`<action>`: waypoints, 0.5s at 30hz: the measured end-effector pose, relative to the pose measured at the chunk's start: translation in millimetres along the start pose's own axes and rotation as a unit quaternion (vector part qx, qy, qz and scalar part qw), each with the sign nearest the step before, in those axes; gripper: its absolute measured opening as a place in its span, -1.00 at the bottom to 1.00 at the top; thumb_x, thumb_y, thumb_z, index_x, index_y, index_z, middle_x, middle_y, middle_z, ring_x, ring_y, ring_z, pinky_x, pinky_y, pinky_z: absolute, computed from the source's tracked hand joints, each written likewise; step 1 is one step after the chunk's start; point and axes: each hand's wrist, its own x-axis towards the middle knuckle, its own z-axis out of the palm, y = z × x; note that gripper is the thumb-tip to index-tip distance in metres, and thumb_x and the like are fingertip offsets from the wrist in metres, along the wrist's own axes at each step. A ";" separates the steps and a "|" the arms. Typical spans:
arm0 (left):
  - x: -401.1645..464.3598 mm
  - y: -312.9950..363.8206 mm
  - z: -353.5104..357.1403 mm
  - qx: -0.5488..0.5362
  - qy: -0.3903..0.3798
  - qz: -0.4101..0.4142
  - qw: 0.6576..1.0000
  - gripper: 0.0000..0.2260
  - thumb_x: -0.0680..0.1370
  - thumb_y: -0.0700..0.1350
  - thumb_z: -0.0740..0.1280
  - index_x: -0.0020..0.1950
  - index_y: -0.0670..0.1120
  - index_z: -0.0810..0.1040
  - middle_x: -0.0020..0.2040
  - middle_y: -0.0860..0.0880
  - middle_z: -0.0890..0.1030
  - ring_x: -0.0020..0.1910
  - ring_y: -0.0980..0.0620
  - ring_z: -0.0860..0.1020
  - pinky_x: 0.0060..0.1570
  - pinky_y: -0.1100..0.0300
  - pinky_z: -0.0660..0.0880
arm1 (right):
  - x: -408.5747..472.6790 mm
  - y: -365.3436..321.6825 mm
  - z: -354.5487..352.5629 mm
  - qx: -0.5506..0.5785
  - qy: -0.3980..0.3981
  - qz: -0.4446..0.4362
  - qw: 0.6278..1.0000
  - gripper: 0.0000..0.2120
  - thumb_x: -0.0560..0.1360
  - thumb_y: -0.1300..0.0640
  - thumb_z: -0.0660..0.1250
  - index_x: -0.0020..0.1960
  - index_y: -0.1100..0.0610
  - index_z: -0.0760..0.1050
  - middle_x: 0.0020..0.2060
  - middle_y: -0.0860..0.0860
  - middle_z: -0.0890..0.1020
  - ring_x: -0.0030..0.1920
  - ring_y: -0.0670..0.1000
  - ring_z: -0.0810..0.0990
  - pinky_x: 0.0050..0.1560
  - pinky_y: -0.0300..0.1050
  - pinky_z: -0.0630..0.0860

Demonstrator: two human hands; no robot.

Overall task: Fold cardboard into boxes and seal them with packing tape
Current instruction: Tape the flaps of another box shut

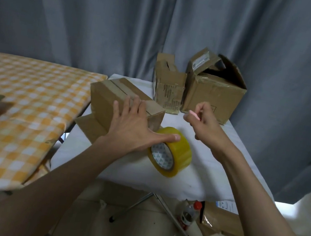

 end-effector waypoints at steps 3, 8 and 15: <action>-0.1 -2.2 2.4 0.003 0.014 0.005 1.000 0.24 0.18 0.72 -0.19 0.63 -0.10 -0.07 0.63 -0.11 -0.12 0.60 -0.08 -0.21 0.51 -0.20 -0.30 | 3.0 -10.3 5.8 0.039 -0.029 -0.004 0.999 -0.90 0.56 0.02 0.14 -0.11 -0.04 0.24 -0.27 -0.10 0.33 -0.35 -0.14 0.28 -0.27 -0.13 0.25; 2.3 -5.8 2.9 0.015 0.019 0.011 1.000 0.10 0.30 0.64 -0.12 0.62 -0.10 -0.03 0.63 -0.12 -0.07 0.60 -0.12 -0.16 0.51 -0.23 -0.24 | 0.8 -14.6 5.5 0.018 -0.033 -0.134 0.990 -0.86 0.62 0.29 0.26 0.15 0.13 0.47 -0.06 0.14 0.50 -0.19 0.01 0.52 -0.25 -0.01 0.49; 0.5 1.5 -0.8 0.018 -0.004 0.003 1.000 0.25 0.16 0.71 -0.08 0.62 -0.10 -0.05 0.63 -0.15 -0.11 0.60 -0.15 -0.19 0.49 -0.27 -0.28 | -1.1 -13.7 11.4 -0.140 -0.032 -0.258 0.955 -0.85 0.46 0.29 0.48 0.01 0.13 0.70 -0.05 0.01 0.62 -0.03 -0.10 0.59 0.01 -0.30 0.51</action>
